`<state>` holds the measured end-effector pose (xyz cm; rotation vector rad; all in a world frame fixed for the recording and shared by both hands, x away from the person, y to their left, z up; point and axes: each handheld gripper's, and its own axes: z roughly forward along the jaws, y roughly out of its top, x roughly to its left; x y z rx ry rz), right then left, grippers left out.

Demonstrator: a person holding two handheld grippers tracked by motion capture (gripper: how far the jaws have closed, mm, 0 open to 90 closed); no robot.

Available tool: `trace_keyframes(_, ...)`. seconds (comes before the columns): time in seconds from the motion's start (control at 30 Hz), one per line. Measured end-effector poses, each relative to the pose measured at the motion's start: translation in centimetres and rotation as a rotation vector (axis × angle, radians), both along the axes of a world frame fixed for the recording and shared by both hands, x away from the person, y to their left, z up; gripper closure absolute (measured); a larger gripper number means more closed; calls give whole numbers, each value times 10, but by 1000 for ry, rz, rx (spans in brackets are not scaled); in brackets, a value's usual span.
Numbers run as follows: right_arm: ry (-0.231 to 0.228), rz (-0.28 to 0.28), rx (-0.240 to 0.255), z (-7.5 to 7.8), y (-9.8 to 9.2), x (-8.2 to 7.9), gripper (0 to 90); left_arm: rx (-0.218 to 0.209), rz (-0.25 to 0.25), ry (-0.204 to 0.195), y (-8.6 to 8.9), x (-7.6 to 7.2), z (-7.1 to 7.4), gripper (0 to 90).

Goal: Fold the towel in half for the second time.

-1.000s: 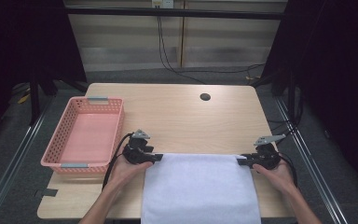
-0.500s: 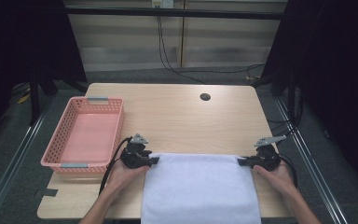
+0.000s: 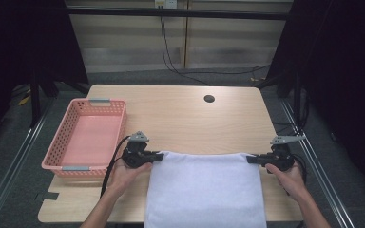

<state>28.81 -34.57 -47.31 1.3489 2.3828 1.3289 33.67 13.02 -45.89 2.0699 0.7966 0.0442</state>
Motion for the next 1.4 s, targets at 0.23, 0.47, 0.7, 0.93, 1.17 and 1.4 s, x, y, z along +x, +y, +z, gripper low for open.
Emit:
trace_keyframes(0.23, -83, -13, 32, 27, -2, 7, 846, -44, 22, -44, 9, 8, 29, 831)
trace_keyframes(0.47, -148, -24, 33, 56, -3, 21, 849, -85, 81, -52, 13, 29, 42, 831)
trace_keyframes(0.7, -154, -43, 12, 69, -1, 47, 850, -82, 119, -66, 7, 58, 48, 832)
trace_keyframes(0.93, -167, -73, 22, 76, -8, 74, 854, -95, 151, -81, 7, 80, 54, 833)
trace_keyframes(1.17, -170, -128, 44, 76, -10, 105, 855, -95, 179, -105, -2, 105, 57, 834)
trace_keyframes(1.4, -191, -142, 47, 85, -7, 123, 856, -116, 174, -124, -1, 105, 63, 833)
